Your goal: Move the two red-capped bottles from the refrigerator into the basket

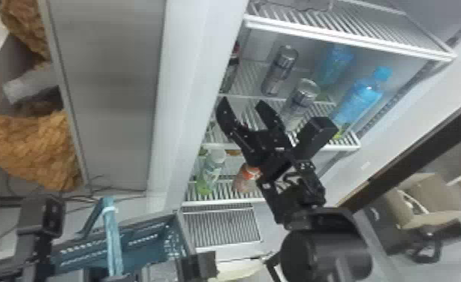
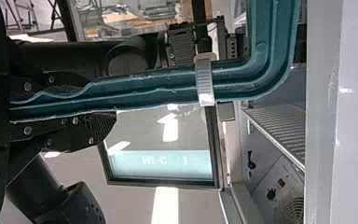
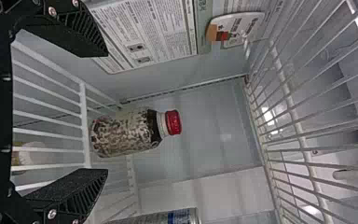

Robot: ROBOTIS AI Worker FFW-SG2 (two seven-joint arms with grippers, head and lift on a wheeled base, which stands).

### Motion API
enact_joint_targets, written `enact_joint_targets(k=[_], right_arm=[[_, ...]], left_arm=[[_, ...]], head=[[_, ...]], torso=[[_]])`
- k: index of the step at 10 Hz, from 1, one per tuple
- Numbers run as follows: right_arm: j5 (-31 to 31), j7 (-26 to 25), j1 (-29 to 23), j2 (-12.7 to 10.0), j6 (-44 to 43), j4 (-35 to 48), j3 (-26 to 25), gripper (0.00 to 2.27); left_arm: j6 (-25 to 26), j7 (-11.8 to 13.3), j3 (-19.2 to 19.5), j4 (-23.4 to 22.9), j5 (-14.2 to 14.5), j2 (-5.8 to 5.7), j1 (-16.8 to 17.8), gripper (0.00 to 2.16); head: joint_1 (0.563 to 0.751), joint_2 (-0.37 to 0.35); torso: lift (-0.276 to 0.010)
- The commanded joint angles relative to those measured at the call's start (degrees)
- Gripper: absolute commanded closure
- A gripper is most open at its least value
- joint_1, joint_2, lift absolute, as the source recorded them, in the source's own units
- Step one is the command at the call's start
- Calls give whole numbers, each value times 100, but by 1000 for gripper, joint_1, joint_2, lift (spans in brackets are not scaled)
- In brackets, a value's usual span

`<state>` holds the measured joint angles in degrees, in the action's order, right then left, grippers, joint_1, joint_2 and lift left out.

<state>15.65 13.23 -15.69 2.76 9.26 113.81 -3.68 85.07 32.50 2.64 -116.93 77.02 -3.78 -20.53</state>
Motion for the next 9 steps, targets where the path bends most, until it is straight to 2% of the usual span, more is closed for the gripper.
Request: enact_joint_targets(k=[1, 6, 9], right_arm=[[0, -49, 248, 14, -26, -222, 71, 125], [23, -242, 839, 14, -68, -911, 208, 125], [23, -391, 1021, 14, -82, -1094, 208, 125]], left_arm=[[0, -7, -12, 0, -1, -9, 0, 1205], [0, -34, -24, 0, 10, -35, 28, 1205], [0, -42, -35, 0, 22, -53, 28, 1205]], head=[[695, -350], [695, -350], [695, -347]], torso=[[0], [0], [0]])
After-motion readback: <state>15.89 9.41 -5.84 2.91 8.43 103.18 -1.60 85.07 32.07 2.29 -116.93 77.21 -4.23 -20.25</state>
